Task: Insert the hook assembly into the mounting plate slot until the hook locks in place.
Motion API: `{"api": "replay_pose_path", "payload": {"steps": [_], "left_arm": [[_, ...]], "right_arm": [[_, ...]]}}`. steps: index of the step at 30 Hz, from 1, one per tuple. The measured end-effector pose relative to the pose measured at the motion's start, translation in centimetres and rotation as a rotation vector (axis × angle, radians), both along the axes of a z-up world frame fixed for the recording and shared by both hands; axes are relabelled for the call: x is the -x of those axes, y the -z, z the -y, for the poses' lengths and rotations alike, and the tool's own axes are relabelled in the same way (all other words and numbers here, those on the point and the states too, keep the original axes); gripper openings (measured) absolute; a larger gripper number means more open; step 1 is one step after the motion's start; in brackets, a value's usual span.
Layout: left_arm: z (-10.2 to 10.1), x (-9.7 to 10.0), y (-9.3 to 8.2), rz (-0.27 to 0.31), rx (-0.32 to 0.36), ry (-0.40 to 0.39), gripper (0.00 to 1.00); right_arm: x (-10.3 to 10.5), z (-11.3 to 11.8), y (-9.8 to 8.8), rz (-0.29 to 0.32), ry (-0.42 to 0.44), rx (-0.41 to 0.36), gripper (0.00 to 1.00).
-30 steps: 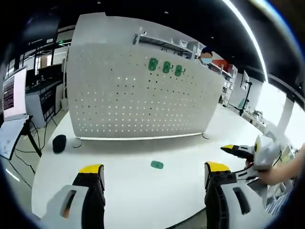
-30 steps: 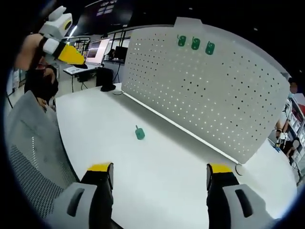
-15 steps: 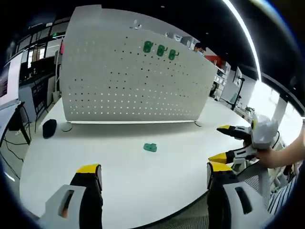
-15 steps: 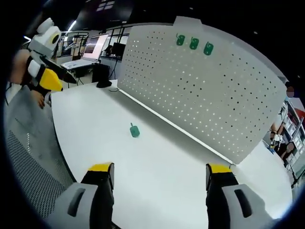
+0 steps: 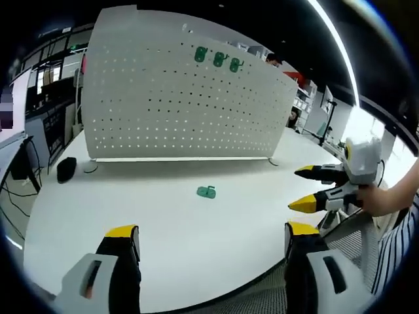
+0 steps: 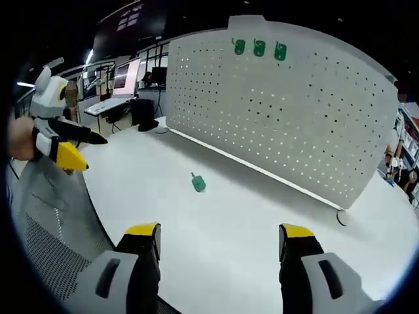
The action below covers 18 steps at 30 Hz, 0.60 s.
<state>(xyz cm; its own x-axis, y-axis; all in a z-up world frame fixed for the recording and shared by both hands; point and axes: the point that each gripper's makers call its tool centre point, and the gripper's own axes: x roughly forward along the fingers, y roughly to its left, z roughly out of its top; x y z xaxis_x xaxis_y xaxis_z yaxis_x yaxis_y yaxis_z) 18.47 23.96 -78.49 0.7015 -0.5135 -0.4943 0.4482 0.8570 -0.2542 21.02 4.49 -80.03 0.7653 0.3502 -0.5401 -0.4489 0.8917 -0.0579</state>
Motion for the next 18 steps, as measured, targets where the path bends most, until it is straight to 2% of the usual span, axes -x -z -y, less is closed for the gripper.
{"api": "replay_pose_path", "payload": {"steps": [5,9,11,14,16,18], "left_arm": [[0.1,0.0,0.1,0.003,0.001,0.015,0.93],[-0.6,-0.2,0.0,0.002,0.012,0.0,0.93],[-0.5,-0.3,-0.1,0.017,0.012,0.01,0.93],[-0.2,-0.1,0.2,0.005,0.011,0.021,0.92],[-0.1,-0.1,0.1,0.008,0.015,0.018,0.92],[-0.3,-0.2,-0.1,0.016,0.029,0.011,0.92]], "right_arm": [[-2.5,-2.8,0.8,-0.088,0.176,-0.251,0.63],[-4.7,-5.6,2.2,-0.123,0.256,-0.332,0.57],[-5.6,-6.2,2.8,-0.155,0.317,-0.386,0.55],[-7.4,-6.8,4.4,-0.214,0.442,-0.476,0.49],[-7.8,-7.2,5.1,-0.243,0.488,-0.5,0.46],[-8.7,-7.8,5.3,-0.232,0.512,-0.496,0.44]]}}
